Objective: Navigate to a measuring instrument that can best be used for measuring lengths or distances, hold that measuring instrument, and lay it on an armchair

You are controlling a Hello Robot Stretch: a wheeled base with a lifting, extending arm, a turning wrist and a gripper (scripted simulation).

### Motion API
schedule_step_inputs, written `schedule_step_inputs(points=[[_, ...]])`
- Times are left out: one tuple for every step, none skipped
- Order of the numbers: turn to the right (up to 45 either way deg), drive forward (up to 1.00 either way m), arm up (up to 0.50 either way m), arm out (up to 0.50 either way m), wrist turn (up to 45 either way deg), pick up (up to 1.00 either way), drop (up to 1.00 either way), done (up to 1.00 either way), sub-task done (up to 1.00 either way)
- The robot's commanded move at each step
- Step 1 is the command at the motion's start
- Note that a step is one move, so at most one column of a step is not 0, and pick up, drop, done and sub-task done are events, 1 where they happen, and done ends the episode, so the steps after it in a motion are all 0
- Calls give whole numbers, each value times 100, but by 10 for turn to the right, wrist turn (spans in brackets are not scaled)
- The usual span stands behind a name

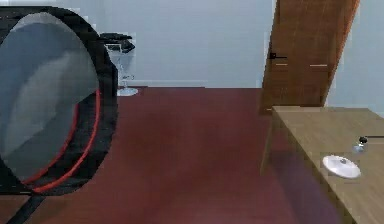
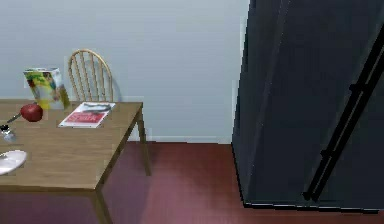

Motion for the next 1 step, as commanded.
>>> schedule_step_inputs(points=[[-210,0,0,0,0,0,0,0,0]])
